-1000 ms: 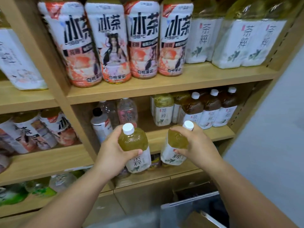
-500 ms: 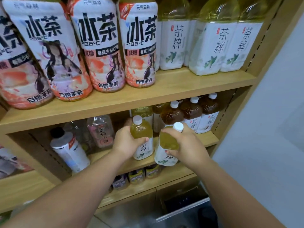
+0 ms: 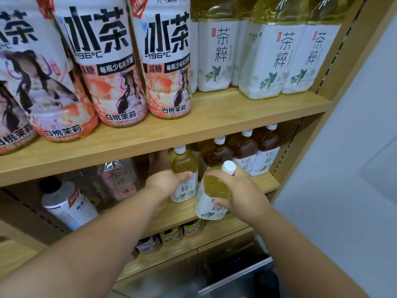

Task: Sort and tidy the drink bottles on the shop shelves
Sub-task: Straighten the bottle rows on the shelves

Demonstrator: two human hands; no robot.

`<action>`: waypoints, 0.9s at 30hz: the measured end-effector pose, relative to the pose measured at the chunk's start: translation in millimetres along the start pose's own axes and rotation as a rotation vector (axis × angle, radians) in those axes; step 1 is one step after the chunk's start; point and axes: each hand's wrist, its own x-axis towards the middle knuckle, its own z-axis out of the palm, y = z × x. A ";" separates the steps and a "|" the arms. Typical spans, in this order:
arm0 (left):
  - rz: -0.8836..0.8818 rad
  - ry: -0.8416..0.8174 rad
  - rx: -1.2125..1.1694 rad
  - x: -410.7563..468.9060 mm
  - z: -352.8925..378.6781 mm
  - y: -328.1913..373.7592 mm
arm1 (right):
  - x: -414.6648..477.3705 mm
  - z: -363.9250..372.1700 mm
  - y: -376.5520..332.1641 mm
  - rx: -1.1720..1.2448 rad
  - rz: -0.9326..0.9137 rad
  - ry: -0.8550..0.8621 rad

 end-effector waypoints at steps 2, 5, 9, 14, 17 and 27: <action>-0.005 -0.003 0.004 2.4 0.1 0.4 | -2.0 -1.8 7.0 0.049 0.026 0.012; -0.009 -0.013 -0.005 1.2 -0.5 -0.8 | -2.7 -4.3 12.7 0.094 0.050 0.034; -0.017 -0.045 -0.030 -5.2 -1.9 -3.0 | -4.7 1.2 8.1 0.096 0.027 0.034; -0.012 -0.124 -0.069 -22.9 -8.7 -11.7 | -16.2 9.7 -1.4 0.037 -0.009 0.066; -0.009 -0.139 -0.038 -46.4 -12.4 -15.4 | -25.5 10.8 -3.0 0.049 -0.002 0.103; 0.359 -0.328 0.020 -113.9 -38.7 23.2 | -49.7 -86.1 -38.2 0.032 -0.156 0.067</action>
